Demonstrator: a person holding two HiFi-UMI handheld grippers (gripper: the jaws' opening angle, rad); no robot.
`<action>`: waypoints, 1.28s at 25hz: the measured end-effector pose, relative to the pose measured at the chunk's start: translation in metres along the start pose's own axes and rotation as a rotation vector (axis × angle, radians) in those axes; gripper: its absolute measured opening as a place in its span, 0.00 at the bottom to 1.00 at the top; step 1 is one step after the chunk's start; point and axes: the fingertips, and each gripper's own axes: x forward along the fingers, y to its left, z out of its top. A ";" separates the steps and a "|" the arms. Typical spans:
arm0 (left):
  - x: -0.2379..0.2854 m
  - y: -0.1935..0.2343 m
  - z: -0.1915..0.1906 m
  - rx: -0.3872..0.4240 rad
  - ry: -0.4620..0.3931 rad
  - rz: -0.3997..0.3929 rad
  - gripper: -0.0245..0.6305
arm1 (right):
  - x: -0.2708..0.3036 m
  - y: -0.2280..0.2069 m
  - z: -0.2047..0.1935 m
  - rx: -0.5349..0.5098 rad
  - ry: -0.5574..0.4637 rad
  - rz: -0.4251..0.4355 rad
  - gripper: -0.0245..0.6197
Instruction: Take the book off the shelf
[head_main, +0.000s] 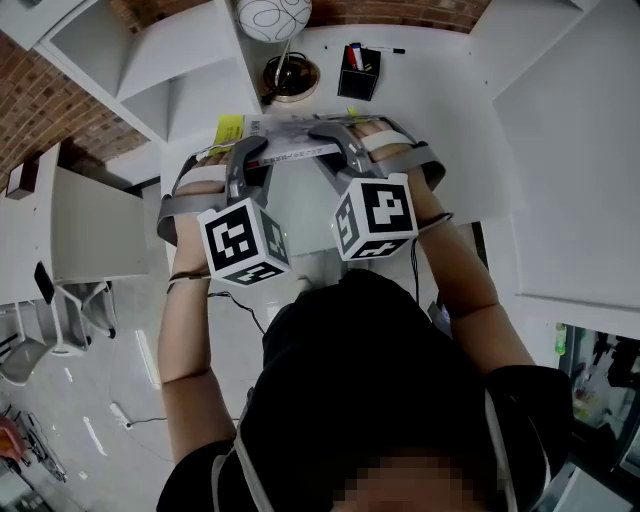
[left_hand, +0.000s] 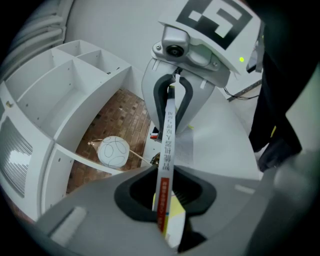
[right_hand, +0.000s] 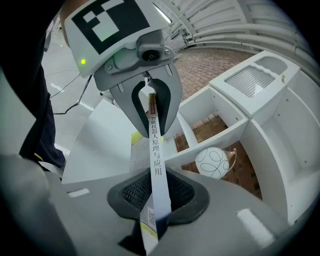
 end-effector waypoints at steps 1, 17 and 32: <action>0.001 -0.003 -0.001 -0.001 0.002 -0.002 0.15 | 0.002 0.003 0.000 -0.003 -0.001 0.000 0.15; 0.021 -0.053 -0.015 0.006 0.011 -0.045 0.15 | 0.019 0.051 -0.011 -0.014 0.035 0.045 0.15; 0.024 -0.070 -0.015 -0.004 0.029 -0.064 0.15 | 0.022 0.068 -0.017 -0.007 0.039 0.069 0.15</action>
